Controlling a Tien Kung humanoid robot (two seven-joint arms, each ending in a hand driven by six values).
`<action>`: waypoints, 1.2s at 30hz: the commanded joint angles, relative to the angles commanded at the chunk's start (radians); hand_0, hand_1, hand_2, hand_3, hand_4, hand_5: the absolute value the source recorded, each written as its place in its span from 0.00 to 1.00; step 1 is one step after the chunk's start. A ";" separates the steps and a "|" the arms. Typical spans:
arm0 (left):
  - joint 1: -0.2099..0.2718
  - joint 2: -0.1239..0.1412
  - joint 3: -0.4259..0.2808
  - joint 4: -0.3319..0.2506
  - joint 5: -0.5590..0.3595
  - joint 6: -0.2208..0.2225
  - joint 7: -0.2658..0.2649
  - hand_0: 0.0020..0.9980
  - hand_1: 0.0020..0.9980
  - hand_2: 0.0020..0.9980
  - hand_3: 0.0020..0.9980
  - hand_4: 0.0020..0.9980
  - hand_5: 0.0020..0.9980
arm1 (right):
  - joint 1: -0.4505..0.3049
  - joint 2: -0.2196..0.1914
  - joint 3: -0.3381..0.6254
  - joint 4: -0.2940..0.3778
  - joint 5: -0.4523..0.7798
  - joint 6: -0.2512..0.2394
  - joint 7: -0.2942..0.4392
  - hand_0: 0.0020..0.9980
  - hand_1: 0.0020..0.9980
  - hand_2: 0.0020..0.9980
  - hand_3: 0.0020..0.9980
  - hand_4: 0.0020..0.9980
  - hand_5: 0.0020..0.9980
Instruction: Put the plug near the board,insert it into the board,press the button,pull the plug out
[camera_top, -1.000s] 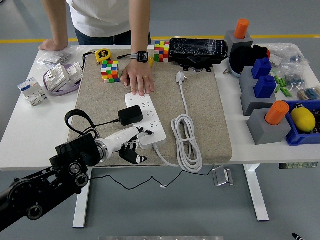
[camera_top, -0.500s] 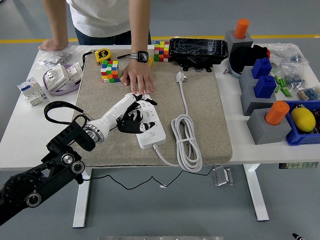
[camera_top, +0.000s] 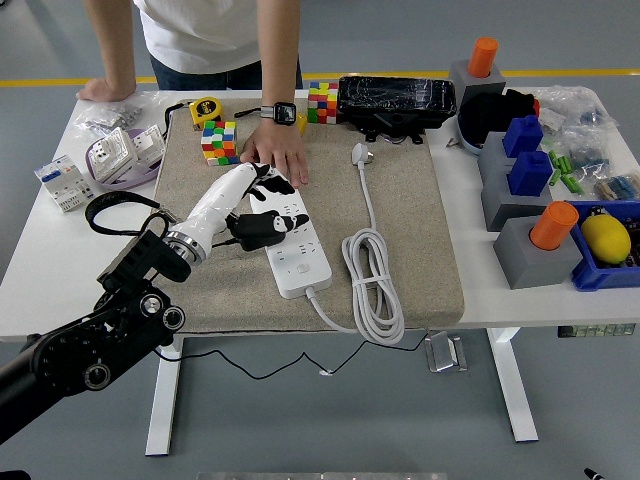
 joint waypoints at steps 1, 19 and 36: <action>-0.008 -0.002 0.004 0.015 0.014 -0.008 0.013 0.72 0.73 0.71 0.68 0.97 0.41 | 0.000 0.000 0.001 0.000 0.000 0.000 0.000 0.59 0.63 0.62 0.55 0.94 0.47; -0.058 -0.021 0.076 0.144 0.115 -0.051 0.092 0.55 0.59 0.60 0.66 1.00 0.36 | 0.001 -0.002 0.003 0.000 0.000 -0.001 0.000 0.60 0.63 0.62 0.55 0.94 0.47; -0.101 -0.048 0.149 0.234 0.127 0.033 0.063 0.34 0.41 0.47 0.54 0.79 0.09 | 0.000 -0.003 0.003 0.001 -0.001 -0.001 0.000 0.59 0.63 0.62 0.55 0.94 0.47</action>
